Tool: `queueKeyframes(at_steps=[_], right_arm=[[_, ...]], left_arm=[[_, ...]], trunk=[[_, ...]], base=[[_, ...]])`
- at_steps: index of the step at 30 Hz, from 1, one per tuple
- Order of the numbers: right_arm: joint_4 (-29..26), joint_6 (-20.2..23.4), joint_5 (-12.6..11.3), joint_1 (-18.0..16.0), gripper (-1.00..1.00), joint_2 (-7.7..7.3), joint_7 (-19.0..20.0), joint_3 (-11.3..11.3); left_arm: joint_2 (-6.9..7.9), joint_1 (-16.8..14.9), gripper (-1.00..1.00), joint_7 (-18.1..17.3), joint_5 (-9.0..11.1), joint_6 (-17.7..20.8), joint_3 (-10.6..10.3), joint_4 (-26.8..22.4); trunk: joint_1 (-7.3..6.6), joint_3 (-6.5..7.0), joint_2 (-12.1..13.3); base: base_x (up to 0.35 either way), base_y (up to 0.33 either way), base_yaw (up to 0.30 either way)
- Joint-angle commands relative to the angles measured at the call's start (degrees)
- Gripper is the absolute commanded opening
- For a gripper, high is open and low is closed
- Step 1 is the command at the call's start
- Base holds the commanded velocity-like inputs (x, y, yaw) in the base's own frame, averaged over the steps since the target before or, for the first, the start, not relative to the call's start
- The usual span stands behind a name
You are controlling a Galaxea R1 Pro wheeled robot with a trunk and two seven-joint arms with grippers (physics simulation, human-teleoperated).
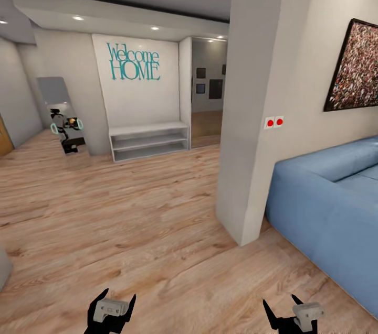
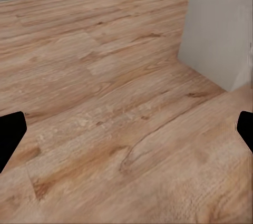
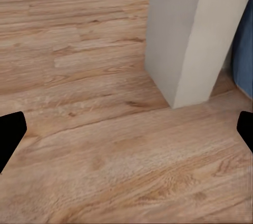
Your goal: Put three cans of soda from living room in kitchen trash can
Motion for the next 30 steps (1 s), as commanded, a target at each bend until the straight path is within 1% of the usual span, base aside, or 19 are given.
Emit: queueKeyframes(at_steps=[1,20,24,25,27,29,30], right_arm=[[0.00,0.00,0.00,0.00,1.00,0.00,0.00,0.00],[-0.04,0.00,-0.04,0.00,1.00,0.00,0.12,-0.05],[-0.07,0.03,-0.10,0.00,1.00,0.17,0.02,0.05],[-0.08,0.24,-0.14,0.00,1.00,0.48,-0.03,-0.05],[-0.10,0.43,-0.18,0.00,1.00,0.62,-0.04,-0.21],[-0.14,0.60,-0.92,-0.02,1.00,0.73,-0.06,-0.45],[-0.15,0.67,-2.32,-0.04,1.00,0.75,-0.07,-0.56]], left_arm=[[0.00,0.00,1.00,0.00,0.00,0.00,0.00,0.00],[0.00,0.00,1.00,0.00,0.02,0.00,0.00,0.00],[0.00,0.00,1.00,0.00,0.02,0.00,0.00,0.00],[0.00,0.00,1.00,0.01,0.00,0.00,0.00,0.00],[0.02,0.00,1.00,0.00,0.01,0.00,0.00,0.00],[0.01,0.00,1.00,0.00,0.02,0.00,0.00,0.00],[0.00,0.00,1.00,-0.01,0.01,0.00,0.00,0.00]], trunk=[[0.00,0.04,0.00],[0.00,0.87,0.00],[0.00,0.95,0.00],[0.00,0.95,0.00],[0.00,0.90,0.00],[0.00,0.78,0.00],[0.00,0.71,0.00]], base=[[0.000,0.000,-0.239],[0.000,0.000,-0.240],[0.000,0.000,-0.116],[0.000,0.000,-0.038],[0.000,0.000,-0.027],[0.000,0.000,-0.014],[0.000,0.000,-0.008]])
